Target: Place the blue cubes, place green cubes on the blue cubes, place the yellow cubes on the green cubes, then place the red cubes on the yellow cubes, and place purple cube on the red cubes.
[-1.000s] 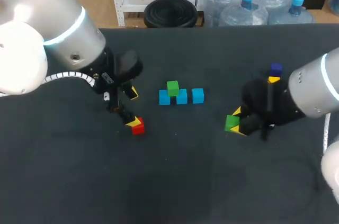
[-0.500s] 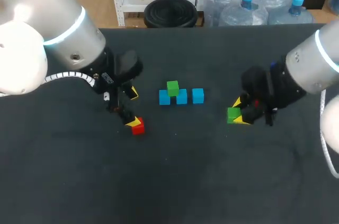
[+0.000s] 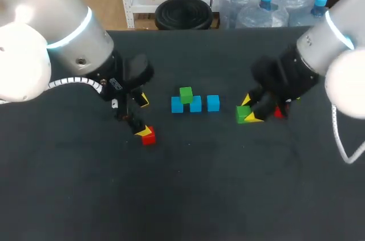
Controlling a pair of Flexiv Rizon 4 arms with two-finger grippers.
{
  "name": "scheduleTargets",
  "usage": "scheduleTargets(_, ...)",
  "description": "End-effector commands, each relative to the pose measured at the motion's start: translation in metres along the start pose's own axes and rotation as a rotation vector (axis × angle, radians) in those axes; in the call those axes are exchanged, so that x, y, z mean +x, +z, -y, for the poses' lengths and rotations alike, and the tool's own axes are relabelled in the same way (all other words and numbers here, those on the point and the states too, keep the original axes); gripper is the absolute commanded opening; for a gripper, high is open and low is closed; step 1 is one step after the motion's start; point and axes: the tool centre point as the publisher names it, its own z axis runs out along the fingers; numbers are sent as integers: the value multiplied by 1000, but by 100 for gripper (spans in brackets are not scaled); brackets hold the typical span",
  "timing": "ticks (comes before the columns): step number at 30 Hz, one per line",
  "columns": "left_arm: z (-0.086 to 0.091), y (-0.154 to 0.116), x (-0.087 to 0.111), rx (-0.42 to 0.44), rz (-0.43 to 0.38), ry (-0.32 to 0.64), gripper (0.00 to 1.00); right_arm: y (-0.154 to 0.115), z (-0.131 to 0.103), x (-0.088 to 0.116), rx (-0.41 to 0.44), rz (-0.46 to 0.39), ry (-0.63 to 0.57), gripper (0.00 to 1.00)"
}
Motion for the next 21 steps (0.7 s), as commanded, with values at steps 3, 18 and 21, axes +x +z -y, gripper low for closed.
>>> scheduleTargets(3,-1,0,1,3,4,3,100,7,22,-7,-282,-3,10,0)
scheduleTargets(18,-1,0,1,3,4,3,100,31,48,-24,-272,-9,21,0)
scheduleTargets(21,-1,0,1,3,4,3,100,34,53,-27,-268,-13,20,0)
